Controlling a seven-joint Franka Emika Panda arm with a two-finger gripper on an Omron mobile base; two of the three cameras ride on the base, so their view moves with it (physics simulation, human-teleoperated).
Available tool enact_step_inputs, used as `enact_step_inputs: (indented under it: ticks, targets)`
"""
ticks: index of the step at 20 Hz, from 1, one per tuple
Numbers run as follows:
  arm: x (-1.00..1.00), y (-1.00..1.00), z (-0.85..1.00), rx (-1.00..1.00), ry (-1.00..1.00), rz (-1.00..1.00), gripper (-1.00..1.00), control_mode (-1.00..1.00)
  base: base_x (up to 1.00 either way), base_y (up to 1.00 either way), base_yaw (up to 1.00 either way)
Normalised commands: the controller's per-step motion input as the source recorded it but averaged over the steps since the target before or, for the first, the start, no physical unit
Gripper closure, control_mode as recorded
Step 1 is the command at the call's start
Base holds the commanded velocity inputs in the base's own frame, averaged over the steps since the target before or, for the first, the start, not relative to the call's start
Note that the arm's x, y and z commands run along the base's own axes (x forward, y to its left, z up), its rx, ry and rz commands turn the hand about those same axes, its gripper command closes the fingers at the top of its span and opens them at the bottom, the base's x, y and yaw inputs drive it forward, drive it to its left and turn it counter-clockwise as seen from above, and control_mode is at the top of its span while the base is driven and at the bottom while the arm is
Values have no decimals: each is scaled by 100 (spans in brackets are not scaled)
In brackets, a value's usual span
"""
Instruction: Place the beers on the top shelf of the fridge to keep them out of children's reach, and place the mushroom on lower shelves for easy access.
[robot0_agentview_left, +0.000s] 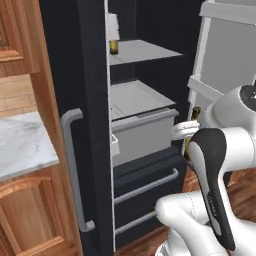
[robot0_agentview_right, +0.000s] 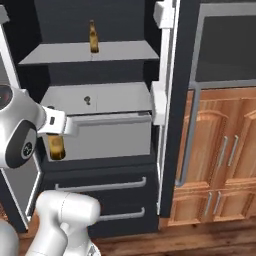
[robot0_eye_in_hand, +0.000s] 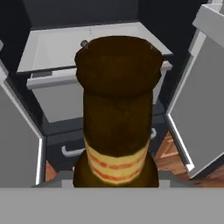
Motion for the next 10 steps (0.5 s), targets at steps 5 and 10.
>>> enact_step_inputs:
  ticks: [5, 10]
  targets:
    - [0, 0, 0, 0, 0, 0, 100, 100, 66, -37, 38]
    - [0, 0, 0, 0, 0, 0, 100, 100, 66, -26, 37]
